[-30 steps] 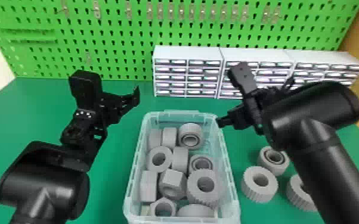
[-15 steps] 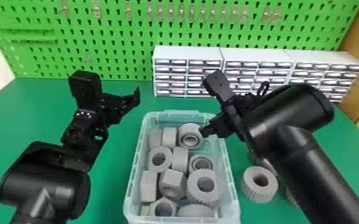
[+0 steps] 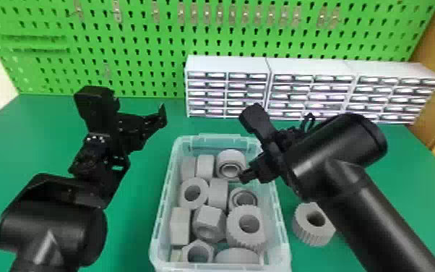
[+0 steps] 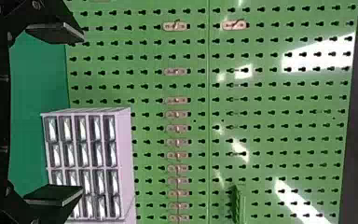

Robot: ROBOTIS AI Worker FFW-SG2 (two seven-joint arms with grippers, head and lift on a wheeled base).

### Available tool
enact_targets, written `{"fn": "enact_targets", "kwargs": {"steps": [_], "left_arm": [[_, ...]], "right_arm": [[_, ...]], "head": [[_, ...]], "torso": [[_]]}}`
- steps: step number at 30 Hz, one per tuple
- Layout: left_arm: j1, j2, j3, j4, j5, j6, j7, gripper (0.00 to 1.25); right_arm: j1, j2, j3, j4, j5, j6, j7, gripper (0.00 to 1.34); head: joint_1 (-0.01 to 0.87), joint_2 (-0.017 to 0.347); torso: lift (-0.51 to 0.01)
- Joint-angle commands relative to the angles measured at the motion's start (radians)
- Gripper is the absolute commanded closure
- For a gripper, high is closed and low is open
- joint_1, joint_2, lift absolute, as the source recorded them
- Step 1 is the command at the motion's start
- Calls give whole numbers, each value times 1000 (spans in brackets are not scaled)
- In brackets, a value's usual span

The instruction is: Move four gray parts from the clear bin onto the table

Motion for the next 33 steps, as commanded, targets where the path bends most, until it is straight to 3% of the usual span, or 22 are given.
{"fn": "enact_targets", "kwargs": {"steps": [1, 13, 27, 33], "left_arm": [[1, -3, 5, 1, 5, 0, 0, 140], [0, -3, 5, 4, 0, 8, 0, 140], [-2, -3, 5, 4, -10, 26, -3, 136], [-2, -3, 5, 4, -10, 26, -3, 134]], "right_arm": [[-1, 0, 12, 13, 0, 1, 0, 489], [-3, -3, 30, 36, -17, -2, 0, 492], [-17, -6, 36, 77, -156, -13, 0, 492], [-17, -6, 36, 82, -162, -5, 0, 489]], "head": [[686, 26], [686, 26], [686, 26], [686, 26]], "torso": [[-50], [-50], [-50], [-50]]}}
